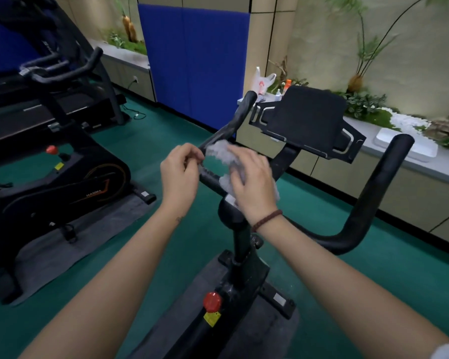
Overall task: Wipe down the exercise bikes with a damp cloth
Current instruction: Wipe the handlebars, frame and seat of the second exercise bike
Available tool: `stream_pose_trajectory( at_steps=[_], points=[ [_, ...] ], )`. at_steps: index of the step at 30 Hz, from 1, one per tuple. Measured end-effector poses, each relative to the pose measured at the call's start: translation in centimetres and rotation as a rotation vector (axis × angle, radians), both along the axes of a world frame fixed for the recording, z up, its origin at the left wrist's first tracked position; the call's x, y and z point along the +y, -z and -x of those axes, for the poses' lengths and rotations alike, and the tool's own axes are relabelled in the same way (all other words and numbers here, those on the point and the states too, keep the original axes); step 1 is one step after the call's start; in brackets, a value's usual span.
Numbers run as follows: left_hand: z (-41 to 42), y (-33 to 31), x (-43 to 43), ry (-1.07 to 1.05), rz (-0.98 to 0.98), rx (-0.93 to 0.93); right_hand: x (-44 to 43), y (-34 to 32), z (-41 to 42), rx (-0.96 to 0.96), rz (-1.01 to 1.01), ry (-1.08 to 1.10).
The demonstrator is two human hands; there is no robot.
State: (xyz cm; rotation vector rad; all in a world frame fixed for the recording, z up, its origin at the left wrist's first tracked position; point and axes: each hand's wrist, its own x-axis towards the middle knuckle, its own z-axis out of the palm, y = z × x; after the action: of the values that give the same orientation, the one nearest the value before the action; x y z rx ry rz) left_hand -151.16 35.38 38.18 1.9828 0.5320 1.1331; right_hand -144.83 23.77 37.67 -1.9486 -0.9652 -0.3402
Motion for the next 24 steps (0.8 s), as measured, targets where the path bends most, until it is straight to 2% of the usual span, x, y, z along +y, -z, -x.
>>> stream_pose_trajectory(
  at_steps=[3, 5, 7, 9, 10, 13, 15, 17, 21, 24],
  points=[
    [-0.6, -0.5, -0.3, 0.028, -0.004, 0.005, 0.8, -0.9, -0.6, 0.162, 0.210, 0.019],
    [-1.2, 0.0, -0.3, 0.056, -0.056, 0.055, 1.3, -0.9, -0.7, 0.349, 0.226, -0.068],
    [-1.8, 1.0, -0.7, 0.135, -0.119, 0.150, 1.6, -1.2, -1.2, 0.566, 0.061, -0.121],
    [-2.4, 2.2, -1.4, 0.231, -0.147, 0.289, 1.4, -1.6, -1.9, 0.787, -0.207, -0.154],
    [-2.6, 2.7, -2.1, 0.270, -0.161, 0.362, 1.1, -1.6, -2.4, 0.818, -0.320, -0.127],
    [-3.1, 3.7, -4.3, 0.263, -0.333, 0.561, -0.4, -1.4, -4.9, 0.707, -0.540, 0.078],
    [-3.5, 3.8, -5.0, 0.228, -0.429, 0.617, -1.3, -0.9, -6.7, 0.680, -0.642, 0.207],
    [-3.7, 3.8, -4.6, 0.236, -0.411, 0.578, -1.8, -0.3, -8.1, 0.683, -0.679, 0.300],
    [-4.4, 4.4, -1.8, 0.317, -0.200, 0.404, -2.2, 0.5, -9.6, 0.676, -0.737, 0.364],
    [-4.7, 5.2, 0.5, 0.383, -0.226, 0.368, -2.1, 0.6, -10.1, 0.644, -0.716, 0.347]
  ],
)
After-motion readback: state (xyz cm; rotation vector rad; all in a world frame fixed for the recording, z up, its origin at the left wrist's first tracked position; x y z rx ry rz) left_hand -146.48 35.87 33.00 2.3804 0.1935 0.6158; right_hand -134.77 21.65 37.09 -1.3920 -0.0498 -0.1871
